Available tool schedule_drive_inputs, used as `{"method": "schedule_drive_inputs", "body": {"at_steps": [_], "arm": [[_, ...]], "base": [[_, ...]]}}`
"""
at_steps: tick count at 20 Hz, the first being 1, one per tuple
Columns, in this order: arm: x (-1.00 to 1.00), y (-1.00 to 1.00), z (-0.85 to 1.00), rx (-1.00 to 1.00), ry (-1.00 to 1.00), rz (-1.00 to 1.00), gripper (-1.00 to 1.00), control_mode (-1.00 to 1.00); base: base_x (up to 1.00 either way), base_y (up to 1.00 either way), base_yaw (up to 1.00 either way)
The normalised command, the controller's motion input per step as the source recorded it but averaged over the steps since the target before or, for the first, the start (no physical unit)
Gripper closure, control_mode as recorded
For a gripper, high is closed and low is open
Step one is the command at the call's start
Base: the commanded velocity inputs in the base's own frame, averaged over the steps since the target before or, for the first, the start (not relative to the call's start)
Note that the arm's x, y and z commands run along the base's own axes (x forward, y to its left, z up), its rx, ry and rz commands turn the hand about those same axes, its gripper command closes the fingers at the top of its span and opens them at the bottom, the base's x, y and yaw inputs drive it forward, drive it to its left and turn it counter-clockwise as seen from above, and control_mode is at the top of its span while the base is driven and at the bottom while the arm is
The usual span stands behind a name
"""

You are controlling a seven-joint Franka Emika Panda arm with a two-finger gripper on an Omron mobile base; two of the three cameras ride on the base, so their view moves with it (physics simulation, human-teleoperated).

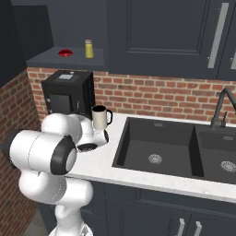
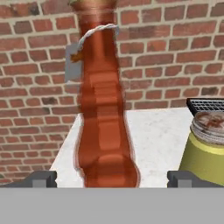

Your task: Put the shaker and condiment bottle from the counter next to their counterparts in the cabinet.

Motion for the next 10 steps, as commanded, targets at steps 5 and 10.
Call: {"method": "schedule_drive_inputs", "body": {"at_steps": [5, 10], "arm": [[0.04, 0.51, -0.1, 0.0, 0.05, 0.0, 1.0, -1.0], [0.07, 0.38, -0.04, 0.0, 0.12, 0.01, 1.0, -1.0]], "base": [[0.0, 0.0, 0.0], [0.0, 0.0, 0.0]]}}
